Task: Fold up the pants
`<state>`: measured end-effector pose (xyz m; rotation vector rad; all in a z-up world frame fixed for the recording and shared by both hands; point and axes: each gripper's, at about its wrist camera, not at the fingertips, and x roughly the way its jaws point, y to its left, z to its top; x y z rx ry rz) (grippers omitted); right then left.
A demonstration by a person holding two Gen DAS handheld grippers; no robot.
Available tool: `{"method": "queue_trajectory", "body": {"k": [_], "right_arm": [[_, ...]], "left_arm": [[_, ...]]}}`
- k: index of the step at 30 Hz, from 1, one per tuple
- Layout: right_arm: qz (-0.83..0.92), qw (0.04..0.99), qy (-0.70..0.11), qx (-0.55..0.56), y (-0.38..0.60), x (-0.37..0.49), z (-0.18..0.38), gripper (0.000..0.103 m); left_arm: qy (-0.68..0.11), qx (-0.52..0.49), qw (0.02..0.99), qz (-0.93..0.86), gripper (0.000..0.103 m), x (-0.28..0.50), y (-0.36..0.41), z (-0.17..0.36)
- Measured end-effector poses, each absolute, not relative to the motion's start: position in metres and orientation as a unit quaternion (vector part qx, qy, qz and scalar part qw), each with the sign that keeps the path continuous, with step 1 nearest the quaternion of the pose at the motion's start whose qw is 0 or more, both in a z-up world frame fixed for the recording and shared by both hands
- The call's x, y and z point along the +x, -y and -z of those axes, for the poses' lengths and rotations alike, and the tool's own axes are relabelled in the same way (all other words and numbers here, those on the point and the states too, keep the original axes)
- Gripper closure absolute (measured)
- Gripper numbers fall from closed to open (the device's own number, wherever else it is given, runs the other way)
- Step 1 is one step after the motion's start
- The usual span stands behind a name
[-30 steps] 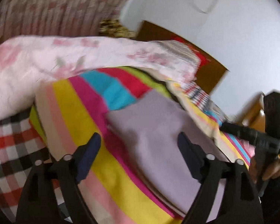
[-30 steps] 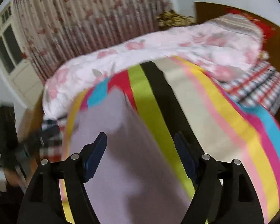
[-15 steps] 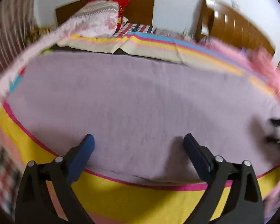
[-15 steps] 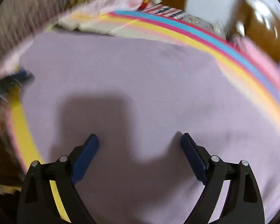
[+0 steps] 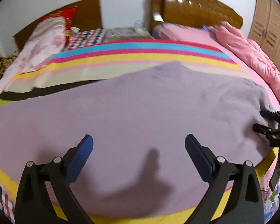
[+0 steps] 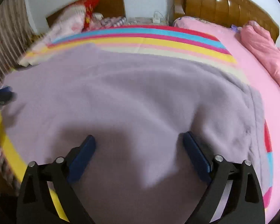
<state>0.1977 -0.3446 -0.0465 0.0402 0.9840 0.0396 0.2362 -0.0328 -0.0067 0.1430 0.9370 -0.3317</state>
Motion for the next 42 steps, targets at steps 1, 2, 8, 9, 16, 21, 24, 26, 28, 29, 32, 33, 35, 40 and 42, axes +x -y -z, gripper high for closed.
{"method": "queue_trajectory", "body": {"k": [1, 2, 8, 9, 16, 21, 24, 26, 28, 29, 32, 33, 35, 40, 42], "right_arm": [[-0.025, 0.882, -0.471, 0.019, 0.352, 0.190, 0.046, 0.015], [-0.035, 0.885, -0.464, 0.027, 0.357, 0.184, 0.045, 0.016], [-0.031, 0.911, -0.407, 0.055, 0.356, 0.171, 0.019, 0.010], [-0.022, 0.916, -0.396, 0.058, 0.357, 0.174, 0.019, 0.010], [-0.013, 0.906, -0.423, 0.022, 0.345, 0.162, 0.048, 0.009], [-0.012, 0.922, -0.378, 0.084, 0.368, 0.130, 0.027, 0.009], [-0.007, 0.919, -0.377, 0.111, 0.376, 0.136, 0.036, 0.007], [-0.004, 0.915, -0.398, 0.073, 0.363, 0.141, 0.044, 0.007], [0.003, 0.911, -0.408, 0.064, 0.356, 0.141, 0.040, 0.007], [0.001, 0.911, -0.405, 0.077, 0.358, 0.141, 0.038, 0.007], [-0.005, 0.912, -0.393, 0.117, 0.364, 0.138, 0.035, 0.007], [-0.007, 0.912, -0.395, 0.114, 0.365, 0.137, 0.037, 0.007], [-0.005, 0.915, -0.392, 0.091, 0.361, 0.137, 0.038, 0.008], [0.109, 0.958, -0.219, 0.148, 0.410, 0.061, 0.011, 0.008], [0.220, 0.941, -0.189, 0.173, 0.450, 0.022, 0.025, 0.007]], "left_arm": [[-0.455, 0.067, 0.872, 0.166, 0.004, 0.237, 0.045, 0.007], [-0.457, 0.067, 0.869, 0.177, 0.004, 0.239, 0.058, 0.007], [-0.431, 0.115, 0.873, 0.199, 0.004, 0.251, 0.141, 0.007], [-0.426, 0.120, 0.874, 0.200, 0.003, 0.255, 0.153, 0.008], [-0.477, 0.136, 0.847, 0.190, 0.001, 0.274, 0.187, 0.049], [-0.481, 0.118, 0.847, 0.193, 0.001, 0.276, 0.177, 0.050], [-0.472, 0.114, 0.853, 0.191, 0.001, 0.274, 0.179, 0.053], [-0.468, 0.113, 0.855, 0.191, 0.001, 0.272, 0.179, 0.053], [-0.468, 0.112, 0.856, 0.191, 0.001, 0.272, 0.178, 0.053], [-0.467, 0.111, 0.856, 0.191, 0.001, 0.271, 0.177, 0.052], [-0.466, 0.110, 0.857, 0.190, 0.001, 0.270, 0.177, 0.052], [-0.465, 0.109, 0.858, 0.189, 0.001, 0.269, 0.177, 0.052], [-0.464, 0.109, 0.858, 0.189, 0.001, 0.268, 0.178, 0.053], [-0.464, 0.108, 0.859, 0.190, 0.001, 0.267, 0.179, 0.053], [-0.464, 0.107, 0.859, 0.190, 0.001, 0.267, 0.178, 0.052]]}}
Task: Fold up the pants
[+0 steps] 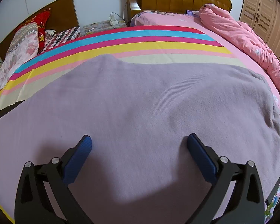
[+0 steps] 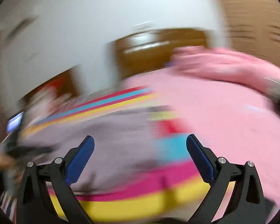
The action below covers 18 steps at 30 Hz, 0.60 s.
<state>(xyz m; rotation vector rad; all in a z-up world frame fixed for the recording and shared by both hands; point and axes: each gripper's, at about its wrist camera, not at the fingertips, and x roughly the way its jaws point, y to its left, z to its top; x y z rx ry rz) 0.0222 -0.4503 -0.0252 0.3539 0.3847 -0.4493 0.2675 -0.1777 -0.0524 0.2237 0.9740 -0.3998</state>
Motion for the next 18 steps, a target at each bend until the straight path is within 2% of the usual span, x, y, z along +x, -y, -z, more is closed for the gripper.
{"method": "queue_trajectory", "body": {"k": [4, 9, 10, 12, 15, 18], "right_arm": [[0.385, 0.863, -0.244, 0.216, 0.555, -0.053, 0.083, 0.007], [0.498, 0.776, -0.346, 0.177, 0.704, -0.098, 0.151, 0.005], [0.486, 0.757, -0.386, 0.204, 0.735, -0.102, 0.170, 0.004], [0.462, 0.768, -0.362, 0.257, 0.764, -0.110, 0.171, 0.004], [0.490, 0.745, -0.403, 0.206, 0.775, -0.101, 0.168, 0.004], [0.471, 0.767, -0.366, 0.238, 0.773, -0.117, 0.172, 0.004]], "left_arm": [[-0.437, 0.130, 0.863, 0.218, 0.002, 0.250, 0.189, 0.041], [-0.377, 0.224, 0.866, 0.242, 0.002, 0.236, 0.231, 0.037], [-0.379, 0.216, 0.866, 0.245, 0.002, 0.241, 0.234, 0.041], [-0.404, 0.199, 0.860, 0.240, 0.001, 0.253, 0.233, 0.049], [-0.442, 0.135, 0.854, 0.239, 0.001, 0.271, 0.216, 0.050], [-0.454, 0.078, 0.850, 0.256, 0.002, 0.279, 0.202, 0.051]]}}
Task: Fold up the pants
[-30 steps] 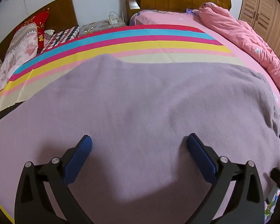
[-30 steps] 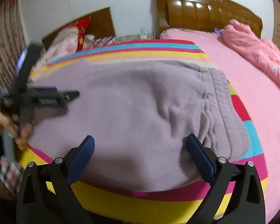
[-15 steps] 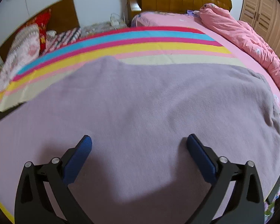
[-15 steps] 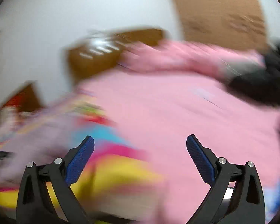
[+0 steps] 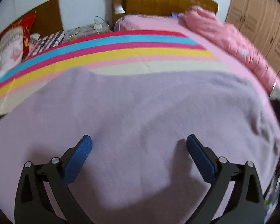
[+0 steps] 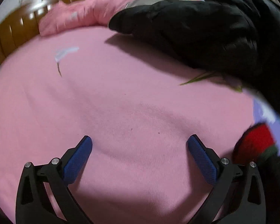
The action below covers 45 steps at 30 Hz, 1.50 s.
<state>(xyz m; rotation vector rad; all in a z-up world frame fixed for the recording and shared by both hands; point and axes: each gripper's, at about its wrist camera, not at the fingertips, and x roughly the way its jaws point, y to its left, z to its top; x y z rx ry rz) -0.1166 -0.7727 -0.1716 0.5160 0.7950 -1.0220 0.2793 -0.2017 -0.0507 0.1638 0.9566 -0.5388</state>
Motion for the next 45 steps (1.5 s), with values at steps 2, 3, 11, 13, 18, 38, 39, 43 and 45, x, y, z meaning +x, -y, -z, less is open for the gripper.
{"method": "queue_trajectory", "body": {"k": [2, 3, 11, 13, 18, 38, 39, 43, 45], "right_arm": [[0.461, 0.769, -0.361, 0.256, 0.775, -0.123, 0.173, 0.004], [0.463, 0.769, -0.362, 0.252, 0.773, -0.122, 0.173, 0.004], [0.468, 0.765, -0.370, 0.244, 0.780, -0.118, 0.170, 0.004], [0.467, 0.765, -0.370, 0.244, 0.784, -0.114, 0.173, 0.004], [0.467, 0.765, -0.370, 0.245, 0.785, -0.113, 0.174, 0.004], [0.467, 0.765, -0.370, 0.245, 0.785, -0.113, 0.175, 0.004], [0.467, 0.765, -0.370, 0.245, 0.785, -0.113, 0.175, 0.004], [0.467, 0.765, -0.370, 0.245, 0.785, -0.113, 0.175, 0.004], [0.467, 0.765, -0.370, 0.244, 0.785, -0.113, 0.175, 0.004]], "left_arm": [[-0.453, 0.084, 0.850, 0.254, 0.002, 0.279, 0.203, 0.051], [-0.453, 0.094, 0.850, 0.251, 0.002, 0.278, 0.205, 0.052], [-0.453, 0.093, 0.850, 0.254, 0.002, 0.278, 0.203, 0.052], [-0.452, 0.090, 0.850, 0.256, 0.002, 0.278, 0.203, 0.052], [-0.451, 0.074, 0.850, 0.262, 0.002, 0.280, 0.199, 0.051], [-0.451, 0.074, 0.850, 0.263, 0.002, 0.280, 0.199, 0.052], [-0.451, 0.074, 0.850, 0.263, 0.002, 0.280, 0.199, 0.052], [-0.451, 0.073, 0.849, 0.264, 0.002, 0.280, 0.199, 0.052], [-0.451, 0.073, 0.850, 0.264, 0.002, 0.280, 0.200, 0.052]]}}
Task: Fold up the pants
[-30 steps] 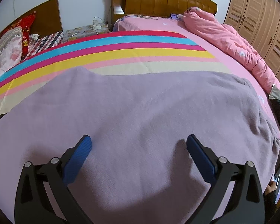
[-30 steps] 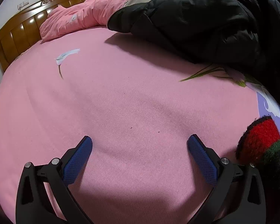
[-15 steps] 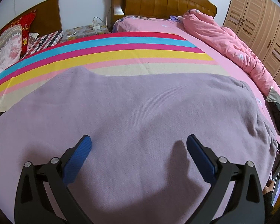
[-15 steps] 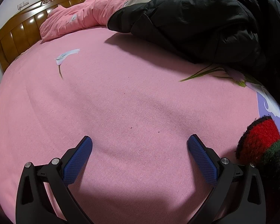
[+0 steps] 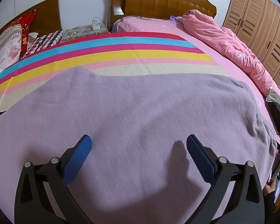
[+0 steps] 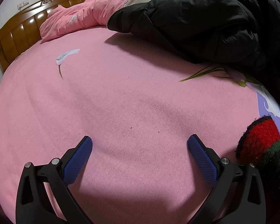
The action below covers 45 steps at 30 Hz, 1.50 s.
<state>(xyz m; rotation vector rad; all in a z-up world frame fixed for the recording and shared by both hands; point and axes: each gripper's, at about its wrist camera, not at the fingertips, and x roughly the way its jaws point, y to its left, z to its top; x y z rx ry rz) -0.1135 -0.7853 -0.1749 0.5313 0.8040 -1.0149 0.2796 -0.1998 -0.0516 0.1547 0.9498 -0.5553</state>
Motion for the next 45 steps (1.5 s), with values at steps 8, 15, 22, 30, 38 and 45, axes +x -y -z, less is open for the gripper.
{"method": "queue_trajectory", "body": {"k": [8, 15, 22, 30, 38, 45], "right_arm": [[0.467, 0.765, -0.370, 0.244, 0.785, -0.114, 0.175, 0.004], [0.467, 0.765, -0.370, 0.244, 0.785, -0.114, 0.175, 0.004], [0.467, 0.765, -0.370, 0.244, 0.785, -0.114, 0.175, 0.004], [0.467, 0.765, -0.370, 0.244, 0.785, -0.114, 0.175, 0.004], [0.467, 0.765, -0.370, 0.244, 0.786, -0.114, 0.175, 0.004], [0.467, 0.765, -0.370, 0.244, 0.786, -0.114, 0.175, 0.004]], "left_arm": [[-0.451, 0.080, 0.850, 0.261, 0.002, 0.279, 0.204, 0.051], [-0.452, 0.086, 0.849, 0.258, 0.002, 0.278, 0.207, 0.051], [-0.453, 0.095, 0.849, 0.254, 0.002, 0.278, 0.211, 0.052], [-0.454, 0.104, 0.850, 0.248, 0.002, 0.278, 0.213, 0.054], [-0.454, 0.105, 0.850, 0.248, 0.002, 0.278, 0.213, 0.054], [-0.453, 0.101, 0.850, 0.250, 0.002, 0.278, 0.212, 0.054]]}}
